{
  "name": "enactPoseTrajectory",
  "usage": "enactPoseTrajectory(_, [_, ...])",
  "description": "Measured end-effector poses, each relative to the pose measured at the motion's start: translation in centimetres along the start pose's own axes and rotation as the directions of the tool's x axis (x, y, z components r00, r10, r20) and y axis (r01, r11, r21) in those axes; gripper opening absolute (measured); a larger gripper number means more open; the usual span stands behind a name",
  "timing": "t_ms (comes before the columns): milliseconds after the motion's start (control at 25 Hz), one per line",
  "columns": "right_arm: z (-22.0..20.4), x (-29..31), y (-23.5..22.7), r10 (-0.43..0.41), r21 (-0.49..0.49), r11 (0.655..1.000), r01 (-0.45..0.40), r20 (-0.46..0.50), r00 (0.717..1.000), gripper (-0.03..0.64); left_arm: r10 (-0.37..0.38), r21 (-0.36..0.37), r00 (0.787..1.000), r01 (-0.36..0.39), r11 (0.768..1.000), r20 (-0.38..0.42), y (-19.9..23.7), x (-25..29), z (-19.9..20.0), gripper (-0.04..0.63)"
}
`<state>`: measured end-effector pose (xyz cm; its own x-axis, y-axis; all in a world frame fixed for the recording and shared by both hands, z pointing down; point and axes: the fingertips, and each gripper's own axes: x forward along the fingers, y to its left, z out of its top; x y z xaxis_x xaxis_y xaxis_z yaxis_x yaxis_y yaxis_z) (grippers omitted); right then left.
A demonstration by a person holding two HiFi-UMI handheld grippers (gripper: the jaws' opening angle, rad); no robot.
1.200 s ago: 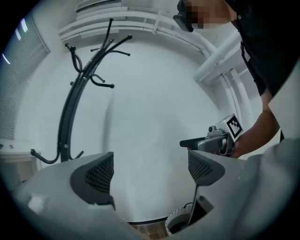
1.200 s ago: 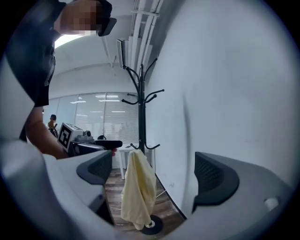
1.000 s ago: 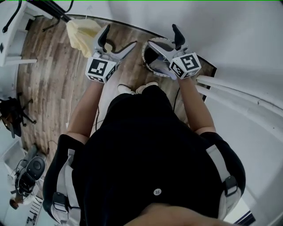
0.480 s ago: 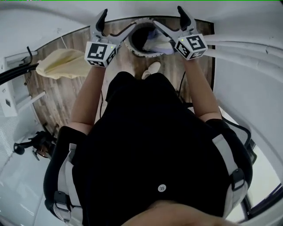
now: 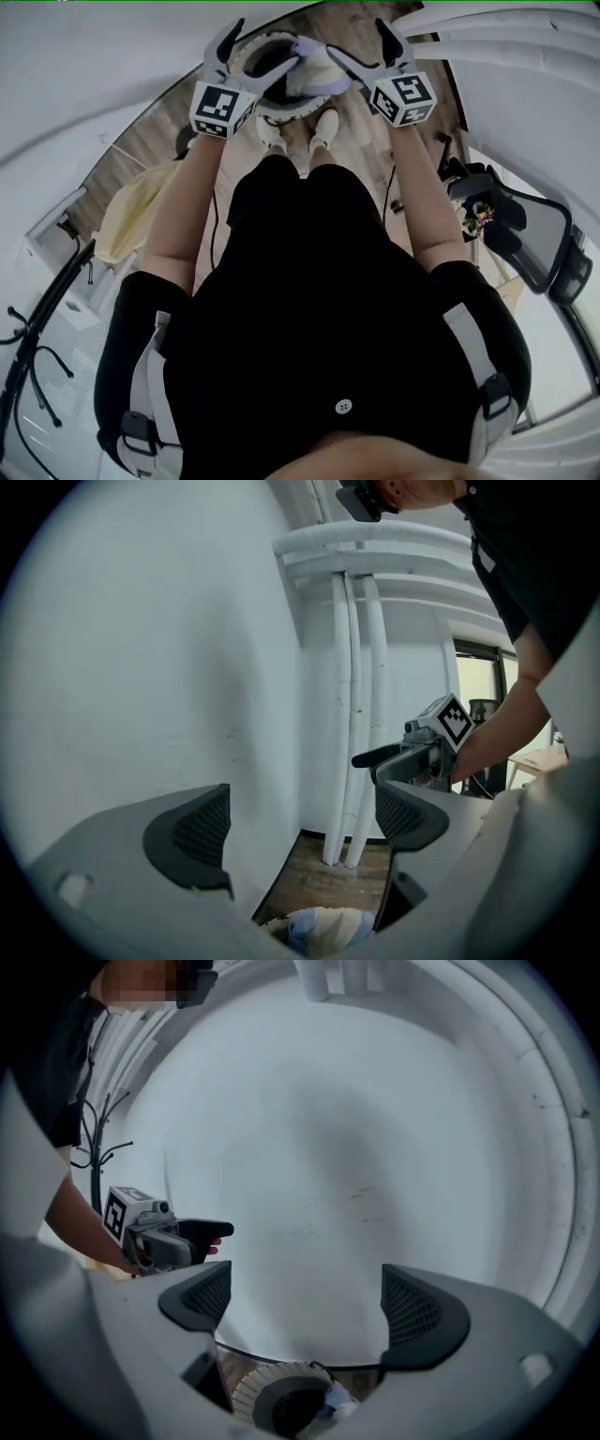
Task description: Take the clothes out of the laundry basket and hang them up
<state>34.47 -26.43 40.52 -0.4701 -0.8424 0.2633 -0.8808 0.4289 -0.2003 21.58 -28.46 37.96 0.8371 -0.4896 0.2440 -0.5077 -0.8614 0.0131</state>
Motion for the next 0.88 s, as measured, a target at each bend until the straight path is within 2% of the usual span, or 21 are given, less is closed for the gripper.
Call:
enactPoseTrajectory(120, [-4.3,0.2,-2.5,-0.073,0.045,0.996,0.075,-0.042,0.996,0.479,-0.108,0.037,0.992,0.110,0.993,-0.061,0.2,4.4,-3.7,0.485])
enactPoseTrajectory(240, [-9.4,0.5,-4.7,-0.129,0.077,0.988,0.137,-0.100,0.987,0.469,-0.195,0.048,0.973,0.202,0.978,-0.126,0.2,8.5,-8.1,0.477])
enactPoseTrajectory(360, [-15.4,1.1,-6.3,-0.166,0.117,0.976,0.185,-0.162,0.973,0.463,-0.266,0.030,0.942,0.278,0.960,-0.203,-0.4,11.5,-13.4,0.477])
enactPoseTrajectory(480, [-20.9,1.9,-8.7,-0.194,0.151,0.963,0.223,-0.188,0.963,0.463,-0.324,0.043,0.907,0.348,0.937,-0.269,-1.3,14.7,-18.5,0.477])
enactPoseTrajectory(680, [-30.1,3.7,-11.1,-0.185,0.198,0.953,0.230,-0.222,0.957,0.456,-0.382,0.050,0.853,0.426,0.904,-0.357,-2.6,19.3,-27.1,0.476])
enactPoseTrajectory(800, [-35.5,4.6,-11.7,-0.161,0.221,0.949,0.225,-0.275,0.948,0.437,-0.424,0.040,0.804,0.482,0.875,-0.418,-3.7,21.9,-32.2,0.471])
enactPoseTrajectory(880, [-38.6,5.3,-12.1,-0.148,0.242,0.943,0.230,-0.315,0.938,0.413,-0.462,0.042,0.752,0.542,0.839,-0.469,-4.7,23.3,-35.6,0.456])
